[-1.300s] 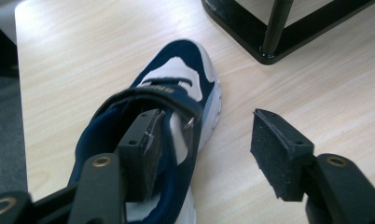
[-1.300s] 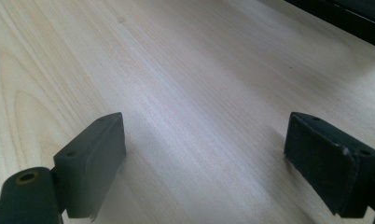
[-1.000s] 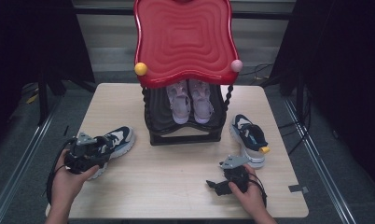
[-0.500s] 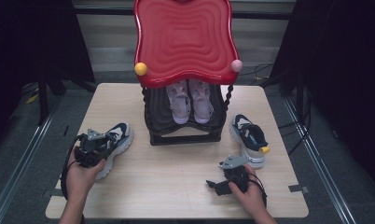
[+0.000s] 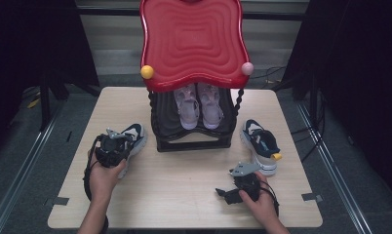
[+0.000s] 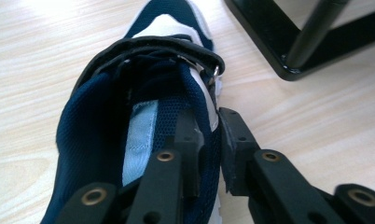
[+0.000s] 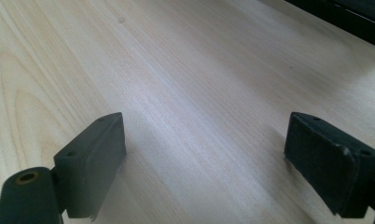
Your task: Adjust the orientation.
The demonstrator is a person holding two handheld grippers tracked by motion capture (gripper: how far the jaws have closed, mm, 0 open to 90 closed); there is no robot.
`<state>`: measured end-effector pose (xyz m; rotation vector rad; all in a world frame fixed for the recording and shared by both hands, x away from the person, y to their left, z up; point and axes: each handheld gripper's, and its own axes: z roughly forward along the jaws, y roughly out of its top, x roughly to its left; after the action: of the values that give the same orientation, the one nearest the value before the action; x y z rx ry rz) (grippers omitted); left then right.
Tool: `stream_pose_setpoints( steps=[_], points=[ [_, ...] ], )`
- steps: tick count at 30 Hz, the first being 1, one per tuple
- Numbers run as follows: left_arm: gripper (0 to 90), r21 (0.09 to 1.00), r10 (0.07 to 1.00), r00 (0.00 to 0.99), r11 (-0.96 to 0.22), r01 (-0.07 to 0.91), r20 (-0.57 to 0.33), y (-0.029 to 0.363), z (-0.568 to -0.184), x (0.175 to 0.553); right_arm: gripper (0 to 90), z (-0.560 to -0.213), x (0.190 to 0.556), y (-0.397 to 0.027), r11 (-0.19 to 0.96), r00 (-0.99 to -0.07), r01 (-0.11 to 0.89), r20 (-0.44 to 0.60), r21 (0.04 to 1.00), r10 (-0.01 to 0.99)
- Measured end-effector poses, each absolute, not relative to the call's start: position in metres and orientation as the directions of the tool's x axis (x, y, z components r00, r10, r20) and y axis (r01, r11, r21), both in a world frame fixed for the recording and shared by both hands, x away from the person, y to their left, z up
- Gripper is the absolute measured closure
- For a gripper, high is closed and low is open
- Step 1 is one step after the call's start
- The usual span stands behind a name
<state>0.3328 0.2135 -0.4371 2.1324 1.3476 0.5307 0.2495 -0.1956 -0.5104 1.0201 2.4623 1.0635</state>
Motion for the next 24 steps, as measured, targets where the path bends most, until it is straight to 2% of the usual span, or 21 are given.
stream_pose_setpoints(
  steps=[8,12,16,24],
  points=[
    [53.8,0.675,0.884,0.466,-0.374,0.637,0.05,0.221,-0.422,0.327,12.1,-0.51,0.25,-0.196,0.482,-0.715,0.499,0.028,0.72,0.699],
    [42.4,0.672,0.889,0.455,-0.372,0.641,0.057,0.232,-0.421,0.325,12.1,-0.51,0.25,-0.196,0.482,-0.715,0.499,0.028,0.72,0.699],
    [39.9,0.653,0.881,0.472,-0.379,0.656,0.037,0.236,-0.426,0.321,12.1,-0.51,0.25,-0.196,0.482,-0.715,0.499,0.028,0.72,0.698],
    [42.1,0.637,0.853,0.523,-0.403,0.658,-0.001,0.227,-0.428,0.312,12.0,-0.51,0.249,-0.196,0.482,-0.715,0.501,0.03,0.719,0.699]
  ],
)
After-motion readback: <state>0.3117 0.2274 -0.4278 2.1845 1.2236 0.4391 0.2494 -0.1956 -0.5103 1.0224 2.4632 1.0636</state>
